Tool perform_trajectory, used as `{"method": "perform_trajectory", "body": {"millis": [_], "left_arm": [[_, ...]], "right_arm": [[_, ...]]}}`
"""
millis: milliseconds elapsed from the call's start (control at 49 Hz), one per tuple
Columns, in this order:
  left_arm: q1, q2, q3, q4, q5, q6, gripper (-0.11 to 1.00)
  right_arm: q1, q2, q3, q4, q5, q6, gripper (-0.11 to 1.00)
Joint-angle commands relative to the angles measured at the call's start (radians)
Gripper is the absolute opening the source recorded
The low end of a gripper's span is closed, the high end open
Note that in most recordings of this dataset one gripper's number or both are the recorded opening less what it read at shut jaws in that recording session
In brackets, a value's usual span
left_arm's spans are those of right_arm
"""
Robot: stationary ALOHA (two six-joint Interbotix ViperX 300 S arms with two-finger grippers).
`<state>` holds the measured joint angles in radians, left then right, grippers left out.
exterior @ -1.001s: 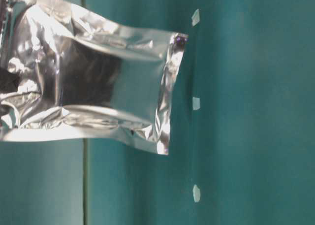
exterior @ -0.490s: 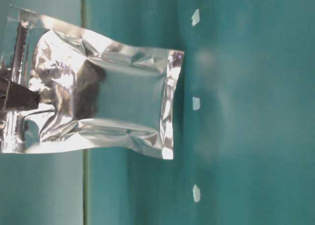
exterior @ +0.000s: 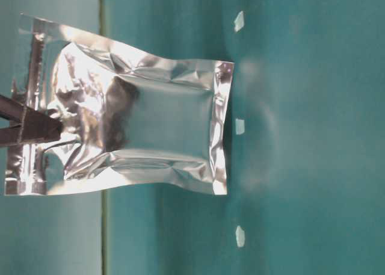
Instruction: Hand over the silver zip bag and make it stand upright.
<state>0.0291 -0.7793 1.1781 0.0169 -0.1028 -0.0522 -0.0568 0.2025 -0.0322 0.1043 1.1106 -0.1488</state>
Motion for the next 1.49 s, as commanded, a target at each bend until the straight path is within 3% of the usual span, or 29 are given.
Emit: {"method": "perform_trajectory", "body": {"millis": [0,163,286,368,511,613,1042,1471], "left_arm": [[0.002,0.015,-0.011,0.003,-0.008,-0.002,0.01],[0.005,0.041,-0.014,0.002,-0.041,-0.003,0.02],[0.012,0.086,-0.02,0.003,-0.055,-0.012,0.13],[0.023,0.127,-0.026,0.002,-0.058,-0.041,0.31],[0.023,0.219,-0.032,0.002,-0.12,-0.087,0.76],[0.023,0.304,-0.04,0.003,-0.212,-0.104,0.96],[0.017,0.719,-0.126,0.003,-0.568,-0.135,0.93],[0.015,0.95,-0.238,0.003,-0.712,-0.144,0.93]], "right_arm": [[0.009,-0.008,-0.018,-0.002,-0.005,-0.009,-0.01],[0.017,-0.005,-0.015,-0.002,-0.006,-0.008,-0.01],[0.018,-0.005,-0.018,-0.002,-0.006,-0.008,-0.01],[0.02,-0.003,-0.018,-0.002,-0.003,-0.006,-0.01],[0.023,-0.003,-0.015,-0.002,-0.006,-0.006,-0.01],[0.023,-0.003,-0.015,-0.002,-0.012,-0.003,-0.01],[0.023,-0.003,-0.015,-0.002,-0.014,0.0,-0.01],[0.021,0.003,-0.018,-0.002,-0.017,0.002,-0.01]]}}
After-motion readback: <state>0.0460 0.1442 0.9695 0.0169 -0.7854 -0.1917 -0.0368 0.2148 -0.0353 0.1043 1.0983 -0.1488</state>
